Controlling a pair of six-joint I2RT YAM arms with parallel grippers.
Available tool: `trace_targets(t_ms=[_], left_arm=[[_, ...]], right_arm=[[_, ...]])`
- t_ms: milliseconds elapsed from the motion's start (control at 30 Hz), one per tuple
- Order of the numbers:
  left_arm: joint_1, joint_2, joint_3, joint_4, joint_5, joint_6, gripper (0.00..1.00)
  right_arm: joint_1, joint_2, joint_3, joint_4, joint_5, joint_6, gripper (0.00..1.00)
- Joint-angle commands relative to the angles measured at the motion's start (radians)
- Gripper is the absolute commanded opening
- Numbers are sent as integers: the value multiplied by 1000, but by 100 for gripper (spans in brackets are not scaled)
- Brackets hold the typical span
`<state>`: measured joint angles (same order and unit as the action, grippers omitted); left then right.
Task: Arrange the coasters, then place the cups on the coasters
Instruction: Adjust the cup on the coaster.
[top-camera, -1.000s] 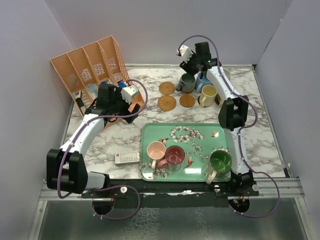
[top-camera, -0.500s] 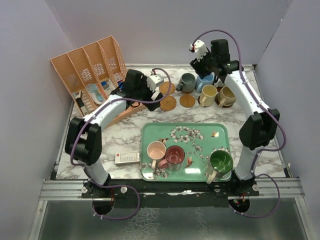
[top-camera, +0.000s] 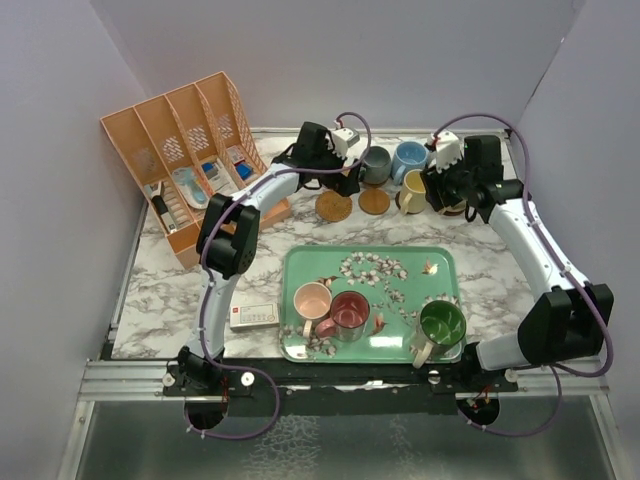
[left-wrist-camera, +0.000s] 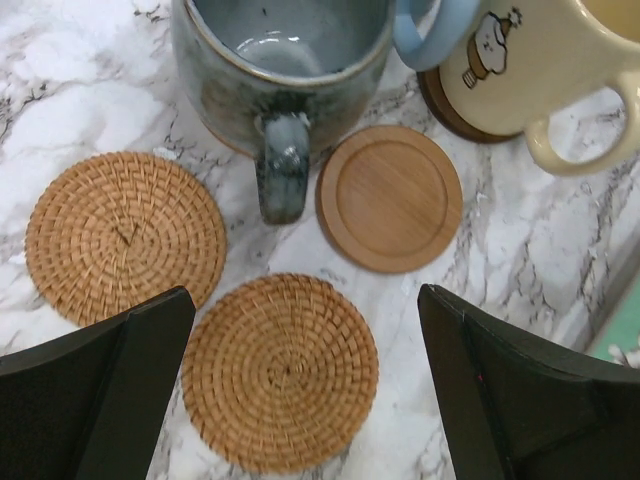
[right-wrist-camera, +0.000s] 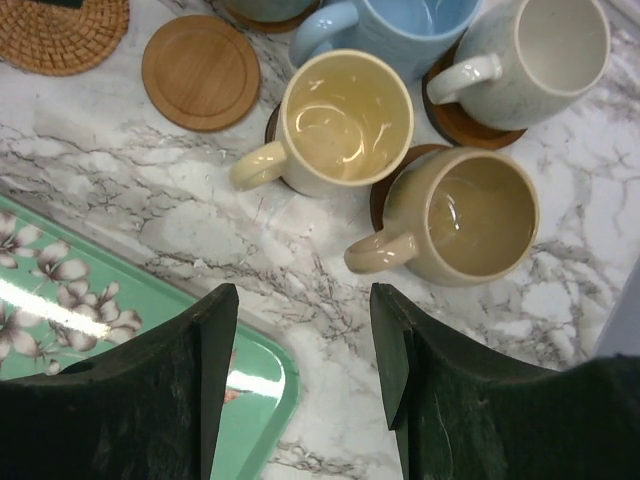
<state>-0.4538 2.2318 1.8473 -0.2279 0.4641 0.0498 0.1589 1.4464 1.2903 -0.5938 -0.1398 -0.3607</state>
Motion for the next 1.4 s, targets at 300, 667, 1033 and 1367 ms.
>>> trace_targets(t_ms=[300, 667, 1033, 1367], left_arm=[[-16, 224, 285, -4, 116, -99, 99], [-55, 231, 295, 4, 111, -122, 94], [-70, 205, 267, 4, 112, -114, 93], [-80, 203, 276, 4, 112, -117, 93]], right_arm=[[-116, -94, -128, 106, -205, 74, 56], [-134, -92, -150, 117, -242, 74, 56], [-139, -84, -161, 114, -266, 69, 57], [-140, -87, -168, 115, -270, 68, 56]])
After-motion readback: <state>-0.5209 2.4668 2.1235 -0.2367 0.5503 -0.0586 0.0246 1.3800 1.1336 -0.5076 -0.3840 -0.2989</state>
